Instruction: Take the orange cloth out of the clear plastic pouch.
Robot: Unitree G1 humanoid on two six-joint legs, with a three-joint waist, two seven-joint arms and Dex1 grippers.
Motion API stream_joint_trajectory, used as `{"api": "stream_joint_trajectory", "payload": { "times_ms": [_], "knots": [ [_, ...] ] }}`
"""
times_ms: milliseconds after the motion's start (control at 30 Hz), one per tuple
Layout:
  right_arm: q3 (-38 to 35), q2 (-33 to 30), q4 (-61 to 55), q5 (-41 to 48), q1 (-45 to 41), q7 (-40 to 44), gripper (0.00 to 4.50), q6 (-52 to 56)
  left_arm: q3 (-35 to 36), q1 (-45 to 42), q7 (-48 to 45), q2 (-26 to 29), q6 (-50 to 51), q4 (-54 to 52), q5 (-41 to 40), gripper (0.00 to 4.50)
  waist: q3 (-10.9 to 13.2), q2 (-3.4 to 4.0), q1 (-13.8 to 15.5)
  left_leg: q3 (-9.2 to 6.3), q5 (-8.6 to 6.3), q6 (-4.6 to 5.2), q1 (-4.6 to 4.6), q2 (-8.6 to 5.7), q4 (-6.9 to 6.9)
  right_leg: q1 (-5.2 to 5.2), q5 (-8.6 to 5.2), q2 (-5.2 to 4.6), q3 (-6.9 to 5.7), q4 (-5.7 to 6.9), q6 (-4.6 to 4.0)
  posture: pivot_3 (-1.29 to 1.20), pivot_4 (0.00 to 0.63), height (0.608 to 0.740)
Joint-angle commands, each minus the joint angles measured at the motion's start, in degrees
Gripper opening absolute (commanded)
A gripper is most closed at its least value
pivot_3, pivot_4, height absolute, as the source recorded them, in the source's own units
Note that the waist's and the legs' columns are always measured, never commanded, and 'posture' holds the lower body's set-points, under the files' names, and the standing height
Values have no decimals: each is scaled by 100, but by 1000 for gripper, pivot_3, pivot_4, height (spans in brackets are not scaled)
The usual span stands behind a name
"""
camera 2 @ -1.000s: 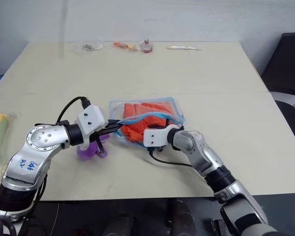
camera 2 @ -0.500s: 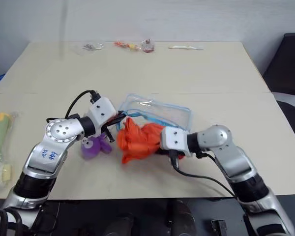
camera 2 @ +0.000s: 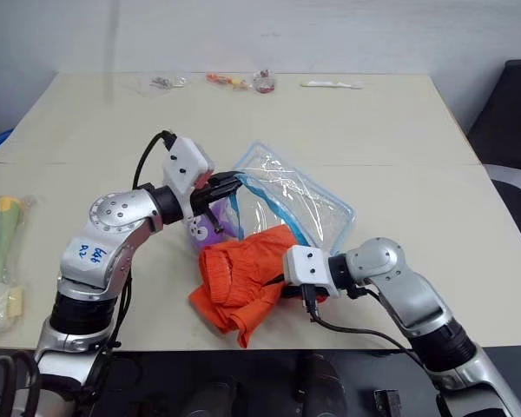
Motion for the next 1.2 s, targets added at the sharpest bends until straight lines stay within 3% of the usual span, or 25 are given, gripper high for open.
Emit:
{"api": "stream_joint_trajectory", "payload": {
  "times_ms": [33, 233, 400, 667, 833, 900, 1033, 1167, 1200],
  "knots": [
    [280, 16, 240, -481, -200, -24, 13, -834, -125, -85, -365, 90, 93, -489, -322, 0, 0, 0, 2, 0, 0, 0, 0, 0, 1, 0, 0, -1, 0, 0, 0, 0, 150, 740],
    [500, 84, 465, -743, -468, 163, 13, -2013, -813, -85, -529, 517, -308, -123, 340, 0, 0, 0, -3, -2, 0, 0, 1, -1, 3, 0, 0, -1, -1, -2, 0, 0, 150, 740],
    [316, -140, 161, -449, -541, 464, 13, -2313, -835, -317, -185, 403, -441, 546, 748, 0, 0, 0, 19, -7, 0, 0, 0, -1, 10, 0, 0, 1, -6, -3, 0, 0, 150, 740],
    [-994, -667, -939, 2097, -841, 358, 13, 138, -706, -302, 278, 817, -1051, 1608, 1569, 0, 0, 0, 6, -8, 0, 1, 0, 0, 13, -1, 2, 1, -7, 1, 1, 0, 150, 740],
    [-2098, -1285, -266, 2632, -1445, 107, 13, 957, -157, 335, -355, 1179, -878, 736, 938, 0, 1, 1, -1, -6, 0, 1, -1, 4, 13, -5, 1, 0, -6, 0, 1, 0, 150, 740],
    [-2324, -1485, 335, 2309, -1714, -43, 0, 833, 45, 634, -562, 1317, -632, 266, 679, 500, 1, 1, 4, -4, -1, 1, -3, 3, 13, -9, 1, -7, -6, 0, 1, 0, 150, 740],
    [-2284, -1721, 1707, 1051, -1993, -393, 0, -406, 230, 1114, -957, 1704, -446, -500, 397, 1647, 1, -1, 32, -7, -1, 2, -4, 2, 13, -5, 1, -10, -7, -3, 1, 0, 150, 740],
    [-2319, -1873, 2689, 166, -1675, -731, 0, -1603, 823, 1611, -1528, 2184, -553, -1117, -141, 2979, 4, 3, 24, -4, -2, 3, -8, 0, 8, -8, 2, -13, -7, -8, 1, 0, 150, 740],
    [-2375, -1877, 2718, 55, -1423, -819, 0, -1824, 1083, 1737, -1720, 2311, -588, -1214, -350, 2979, 4, 3, 17, -4, -1, 3, -9, 0, 6, -9, 2, -13, -8, -9, 1, 0, 150, 740]
  ]
}}
